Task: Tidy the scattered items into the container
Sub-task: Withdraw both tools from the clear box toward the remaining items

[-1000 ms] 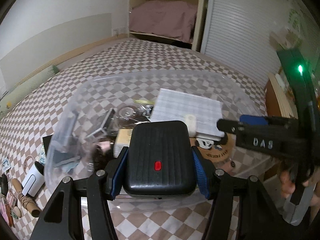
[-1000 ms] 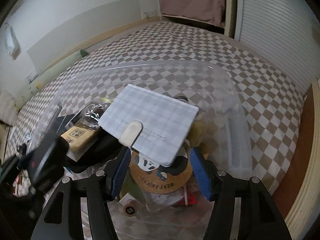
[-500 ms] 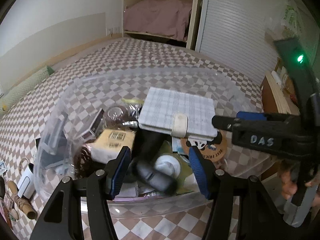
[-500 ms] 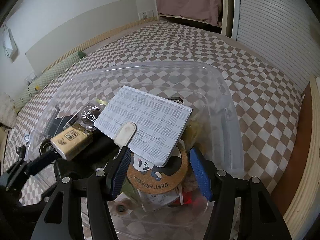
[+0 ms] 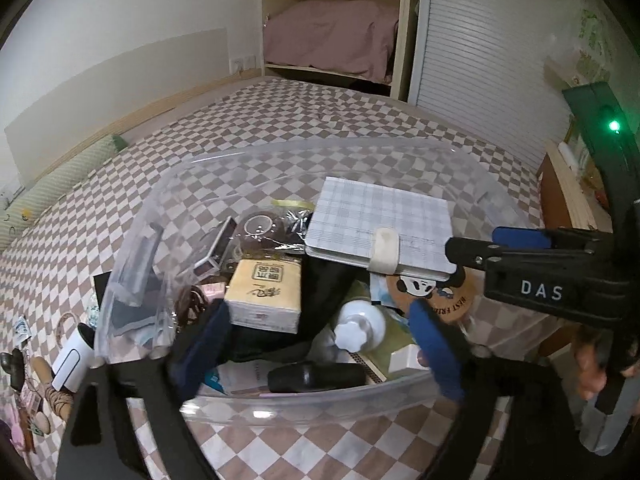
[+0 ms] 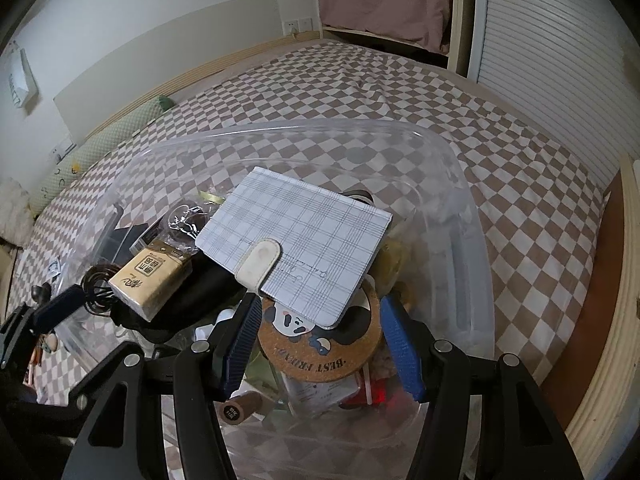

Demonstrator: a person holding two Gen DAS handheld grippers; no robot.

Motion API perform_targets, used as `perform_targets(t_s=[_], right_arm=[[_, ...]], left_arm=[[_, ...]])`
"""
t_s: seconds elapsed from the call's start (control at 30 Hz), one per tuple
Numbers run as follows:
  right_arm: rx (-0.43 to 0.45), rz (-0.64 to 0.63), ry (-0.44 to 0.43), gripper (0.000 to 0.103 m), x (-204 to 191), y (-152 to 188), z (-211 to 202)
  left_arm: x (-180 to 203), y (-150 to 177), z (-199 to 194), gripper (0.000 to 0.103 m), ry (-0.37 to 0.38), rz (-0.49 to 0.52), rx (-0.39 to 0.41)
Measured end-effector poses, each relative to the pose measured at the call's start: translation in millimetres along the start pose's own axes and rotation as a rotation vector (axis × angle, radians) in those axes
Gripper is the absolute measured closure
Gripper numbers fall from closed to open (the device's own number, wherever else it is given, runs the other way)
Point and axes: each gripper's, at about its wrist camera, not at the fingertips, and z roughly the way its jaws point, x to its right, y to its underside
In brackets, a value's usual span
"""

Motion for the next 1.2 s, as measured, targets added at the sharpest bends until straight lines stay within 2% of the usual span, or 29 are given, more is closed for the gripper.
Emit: perform_targets(t_s=[0.17, 0.3, 0.37, 0.4, 0.43, 0.67, 0.8, 0.9, 1.0, 1.2], right_arm=[[-0.011, -0.021, 0.014, 0.042, -2.4, 2.4, -1.3], [-0.016, -0.059, 0.018, 0.041, -8.7, 6.7, -3.6], [-0.013, -0.093, 0.031, 0.034, -13.9, 9.4, -5.5], [-0.008, -0.107, 0.038, 0.024, -16.0, 10.4, -6.8], [0.000, -0.118, 0.044, 0.021, -17.4, 10.8, -8.8], [0.061, -0.137, 0.038, 0.020, -20.1, 10.1, -27.1], [0.089, -0.144, 0.040, 0.006, -24.4, 12.1, -30.7], [0.118, -0.149, 0.038, 0.005, -30.6, 13.8, -35.3], [0.144, -0.149, 0.034, 0.000, -37.5, 15.4, -39.7], [0.177, -0.198, 0.020, 0.000, -58.8, 20.3, -45.0]], left_arm=[[-5.9, 0.2, -2.6, 0.006, -0.001, -0.021, 0.000], [-10.7, 1.8, -5.0, 0.000, -0.018, -0.034, -0.001], [-13.2, 2.5, -6.4, 0.000, -0.026, -0.040, -0.004], [-14.3, 2.6, -6.9, 0.000, -0.028, -0.044, -0.005], [-15.5, 2.6, -7.7, 0.000, -0.029, -0.049, -0.006], [-22.7, 1.4, -19.4, 0.000, -0.044, -0.074, 0.008], [-25.0, 2.2, -28.4, 0.000, -0.063, -0.072, 0.022], [-28.6, 3.9, -36.3, 0.000, -0.077, -0.075, 0.029], [-34.9, 5.9, -45.0, 0.000, -0.092, -0.084, 0.037], [-52.1, 10.0, -59.1, 0.000, -0.131, -0.118, 0.054]])
